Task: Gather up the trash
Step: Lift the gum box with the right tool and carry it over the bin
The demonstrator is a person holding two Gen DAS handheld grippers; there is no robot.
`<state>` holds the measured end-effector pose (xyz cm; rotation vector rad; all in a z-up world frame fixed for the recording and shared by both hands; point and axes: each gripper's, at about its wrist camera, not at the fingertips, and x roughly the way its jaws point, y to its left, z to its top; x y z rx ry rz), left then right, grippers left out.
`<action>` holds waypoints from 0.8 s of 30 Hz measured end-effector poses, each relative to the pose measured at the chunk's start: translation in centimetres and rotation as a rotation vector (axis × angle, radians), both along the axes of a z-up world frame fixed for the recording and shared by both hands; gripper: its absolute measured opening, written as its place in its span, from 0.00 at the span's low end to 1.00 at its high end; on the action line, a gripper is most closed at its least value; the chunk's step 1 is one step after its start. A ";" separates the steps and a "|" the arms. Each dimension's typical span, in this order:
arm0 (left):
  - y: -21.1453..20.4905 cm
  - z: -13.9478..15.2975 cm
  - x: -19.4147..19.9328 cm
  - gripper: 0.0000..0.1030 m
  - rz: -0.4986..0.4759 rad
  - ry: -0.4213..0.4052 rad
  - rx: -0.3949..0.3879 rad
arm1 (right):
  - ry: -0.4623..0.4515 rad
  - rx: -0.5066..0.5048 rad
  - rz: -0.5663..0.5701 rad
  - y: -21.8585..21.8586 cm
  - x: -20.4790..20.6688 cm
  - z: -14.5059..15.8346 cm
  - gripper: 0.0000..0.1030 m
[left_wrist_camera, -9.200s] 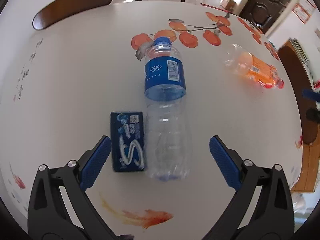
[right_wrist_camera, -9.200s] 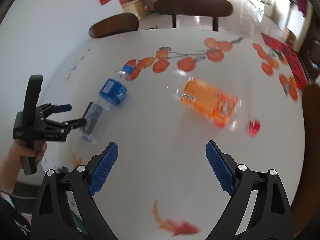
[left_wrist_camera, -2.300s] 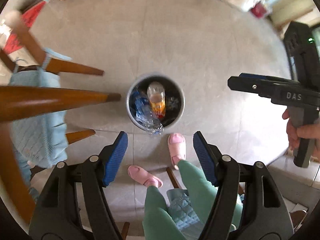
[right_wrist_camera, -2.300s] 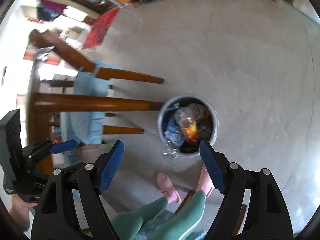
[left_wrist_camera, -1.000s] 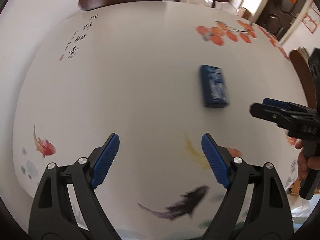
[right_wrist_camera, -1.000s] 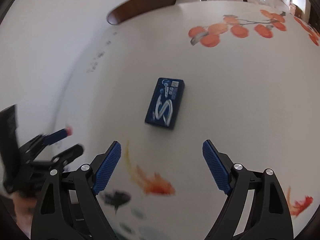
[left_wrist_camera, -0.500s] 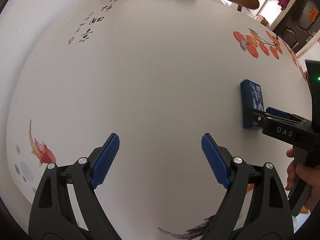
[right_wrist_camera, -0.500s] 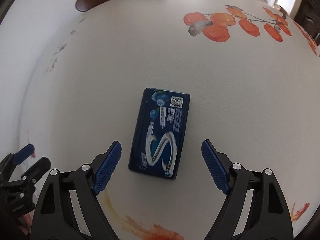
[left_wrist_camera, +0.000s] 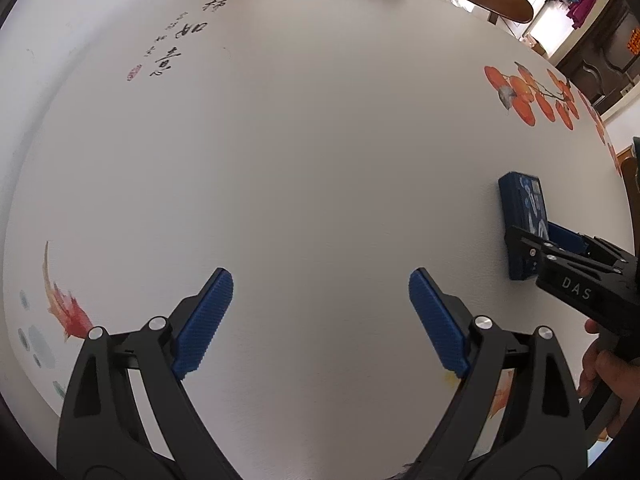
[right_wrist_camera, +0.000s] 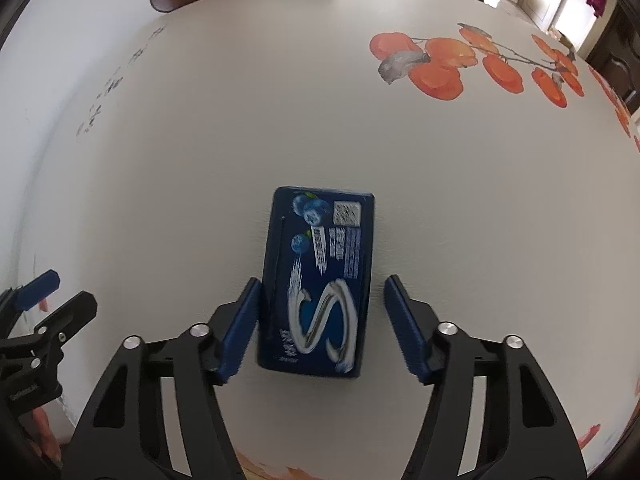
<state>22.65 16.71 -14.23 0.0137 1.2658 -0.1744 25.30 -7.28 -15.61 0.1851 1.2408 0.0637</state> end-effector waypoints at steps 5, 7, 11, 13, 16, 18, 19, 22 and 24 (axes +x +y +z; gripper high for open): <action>-0.7 -0.3 -0.4 0.85 -0.011 0.007 -0.004 | 0.000 0.018 0.014 -0.3 0.0 -0.1 0.52; -1.2 -0.3 -0.5 0.85 -0.018 0.009 0.001 | 0.001 0.031 0.012 -0.5 0.1 -0.1 0.52; -1.9 -0.2 -1.2 0.85 -0.030 0.009 0.003 | -0.003 0.053 -0.003 -1.0 -0.3 -0.1 0.52; -2.1 -0.2 -1.4 0.85 -0.032 0.008 0.003 | -0.009 0.067 -0.008 -1.2 -0.6 0.0 0.52; -2.8 -0.1 -1.7 0.85 -0.043 0.009 0.004 | -0.014 0.076 -0.011 -1.6 -1.1 0.2 0.52; -3.5 -0.1 -1.9 0.85 -0.061 0.006 0.004 | -0.017 0.087 -0.020 -2.0 -1.4 0.4 0.52; -4.0 0.0 -2.1 0.85 -0.070 0.005 0.006 | -0.022 0.095 -0.027 -2.2 -1.6 0.5 0.52; -5.6 0.4 -2.5 0.85 -0.104 -0.002 0.004 | -0.039 0.107 -0.045 -2.7 -2.2 0.9 0.52; -7.2 0.9 -2.8 0.85 -0.140 -0.012 0.003 | -0.048 0.120 -0.061 -3.9 -3.2 1.3 0.52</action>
